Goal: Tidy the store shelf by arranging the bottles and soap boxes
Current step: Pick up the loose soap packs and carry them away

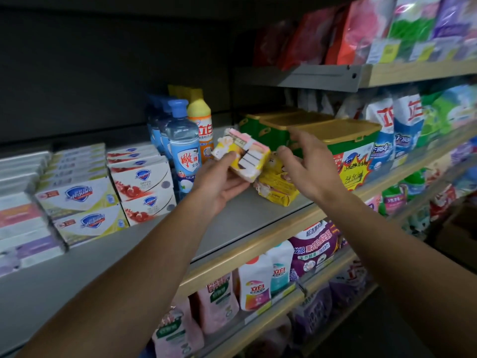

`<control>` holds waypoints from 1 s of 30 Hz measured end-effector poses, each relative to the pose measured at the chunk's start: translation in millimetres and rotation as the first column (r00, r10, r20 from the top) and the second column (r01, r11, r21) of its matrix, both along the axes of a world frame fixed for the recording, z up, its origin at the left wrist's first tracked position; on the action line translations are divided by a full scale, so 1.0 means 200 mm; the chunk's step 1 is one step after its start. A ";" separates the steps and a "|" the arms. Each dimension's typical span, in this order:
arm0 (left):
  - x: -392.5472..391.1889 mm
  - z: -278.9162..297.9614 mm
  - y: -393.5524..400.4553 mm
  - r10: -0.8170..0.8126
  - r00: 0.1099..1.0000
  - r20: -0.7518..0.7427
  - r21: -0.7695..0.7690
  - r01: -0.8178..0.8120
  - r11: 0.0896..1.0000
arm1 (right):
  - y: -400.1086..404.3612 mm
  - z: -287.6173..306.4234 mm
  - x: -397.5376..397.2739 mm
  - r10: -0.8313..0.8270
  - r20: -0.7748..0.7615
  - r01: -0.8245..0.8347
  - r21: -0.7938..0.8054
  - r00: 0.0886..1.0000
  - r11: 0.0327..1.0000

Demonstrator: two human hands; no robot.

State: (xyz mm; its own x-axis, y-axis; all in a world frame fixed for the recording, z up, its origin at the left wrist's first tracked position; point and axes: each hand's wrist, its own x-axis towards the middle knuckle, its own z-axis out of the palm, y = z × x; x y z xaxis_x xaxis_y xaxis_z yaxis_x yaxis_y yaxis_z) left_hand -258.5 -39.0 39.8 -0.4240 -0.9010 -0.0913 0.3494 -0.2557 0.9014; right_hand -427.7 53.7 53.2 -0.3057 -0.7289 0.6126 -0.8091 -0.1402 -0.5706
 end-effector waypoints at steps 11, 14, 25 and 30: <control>0.02 -0.21 -0.17 0.029 0.997 0.066 0.115 -0.037 0.993 | -0.23 -0.01 -0.12 -0.178 -0.045 0.179 0.467 0.983 0.866; 0.02 -0.18 -0.14 0.023 0.991 0.135 0.161 -0.045 0.986 | -0.26 0.07 -0.12 -0.212 0.003 0.171 0.581 0.977 0.796; -0.01 0.18 0.22 0.055 0.921 0.386 0.192 -0.139 0.972 | 0.17 0.20 -0.08 -0.265 0.720 -0.097 0.419 0.641 0.903; -0.26 0.23 0.61 -0.180 0.863 0.471 0.276 0.050 0.960 | 0.88 0.07 -0.19 -0.328 0.934 0.044 0.325 0.144 0.945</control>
State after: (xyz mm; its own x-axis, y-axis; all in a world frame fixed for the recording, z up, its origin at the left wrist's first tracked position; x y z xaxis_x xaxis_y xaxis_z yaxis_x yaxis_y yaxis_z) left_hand -311.3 82.7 85.1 -0.3651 -0.7690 -0.5248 -0.1638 -0.5018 0.8493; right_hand -465.2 229.2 66.6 -0.6814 -0.5920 -0.4303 0.4418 0.1360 -0.8867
